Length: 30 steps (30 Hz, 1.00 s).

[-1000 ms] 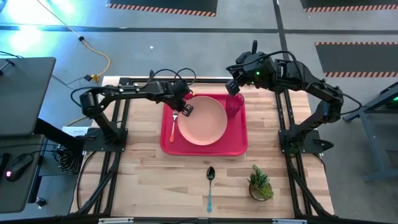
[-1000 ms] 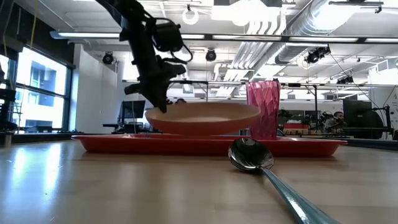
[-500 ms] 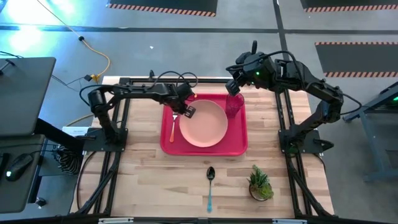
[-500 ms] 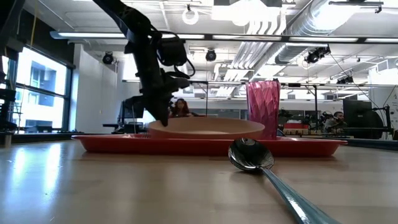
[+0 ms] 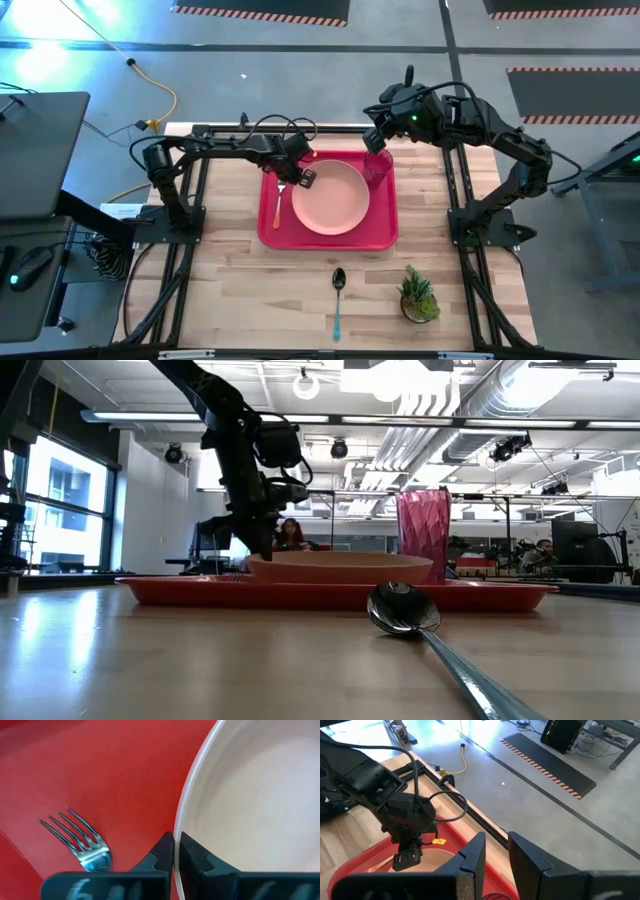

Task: Pick and place plate/cup/fork/spoon on tray
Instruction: Put the plate on the tray to the right of the fork

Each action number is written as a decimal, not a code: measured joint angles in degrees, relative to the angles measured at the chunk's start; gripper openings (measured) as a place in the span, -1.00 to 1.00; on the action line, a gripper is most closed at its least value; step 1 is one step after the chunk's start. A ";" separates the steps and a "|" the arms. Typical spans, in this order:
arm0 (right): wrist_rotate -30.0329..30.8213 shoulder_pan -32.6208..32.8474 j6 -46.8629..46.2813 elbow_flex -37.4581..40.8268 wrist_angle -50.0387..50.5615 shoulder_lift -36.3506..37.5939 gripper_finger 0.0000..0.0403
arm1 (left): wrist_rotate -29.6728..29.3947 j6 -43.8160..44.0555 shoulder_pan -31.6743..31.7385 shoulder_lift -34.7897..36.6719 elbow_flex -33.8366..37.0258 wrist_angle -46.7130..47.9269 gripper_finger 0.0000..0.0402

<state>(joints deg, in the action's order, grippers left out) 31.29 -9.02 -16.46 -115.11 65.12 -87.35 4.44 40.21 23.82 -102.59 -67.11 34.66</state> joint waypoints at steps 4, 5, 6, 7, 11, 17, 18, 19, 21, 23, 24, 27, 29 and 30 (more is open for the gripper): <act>0.00 0.00 -0.01 0.00 0.26 0.00 -0.63 | 0.23 1.25 -0.38 0.00 0.00 -0.14 -0.97; 0.00 0.02 -0.01 0.00 0.26 0.00 -0.63 | 0.23 1.45 -0.38 0.00 0.00 -0.05 -0.97; 0.00 0.00 -0.01 0.00 0.26 0.00 -0.63 | 0.16 1.77 -0.36 0.00 0.00 -0.05 -0.97; 0.00 0.02 0.01 0.00 0.26 0.00 -0.63 | 0.16 2.18 -0.34 0.00 0.00 -0.16 -0.97; -0.05 0.00 -0.01 0.00 0.26 0.00 -0.63 | -0.04 3.22 -0.28 0.00 0.00 -1.07 -0.97; -0.24 0.01 0.01 0.00 0.29 0.00 -0.63 | -0.04 4.12 -0.16 0.00 0.00 -1.57 -0.97; -0.24 0.00 0.01 0.00 0.36 0.00 -0.63 | -0.04 4.18 -0.19 0.00 0.00 -1.52 -0.97; -0.24 0.00 0.01 0.00 0.57 0.00 -0.63 | -0.04 4.22 -0.21 0.00 0.00 -1.57 -0.97; -0.24 0.00 -0.01 0.00 0.92 0.00 -0.63 | 0.05 4.34 -0.29 0.00 0.00 -1.58 -0.97; -0.24 0.00 -0.01 0.00 1.52 0.00 -0.63 | 0.33 5.02 -0.47 0.00 0.00 -1.52 -0.97; -0.24 0.00 -0.01 0.00 1.81 0.00 -0.63 | 0.37 5.21 -0.67 0.00 0.00 -1.55 -0.97; -0.22 0.00 -0.01 0.00 2.34 0.00 -0.63 | 0.40 5.48 -1.55 0.00 0.00 -1.49 -0.97; -0.24 0.00 -0.01 0.00 2.59 0.00 -0.63 | 0.30 5.88 -2.03 0.00 0.00 -1.50 -0.97; -0.22 0.00 -0.01 0.00 2.68 -0.01 -0.63 | 0.11 6.04 -2.25 0.00 0.00 -1.52 -0.97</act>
<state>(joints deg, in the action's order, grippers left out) 31.07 -9.02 -16.47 -115.11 67.80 -87.36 4.55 46.24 21.57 -102.59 -67.11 33.15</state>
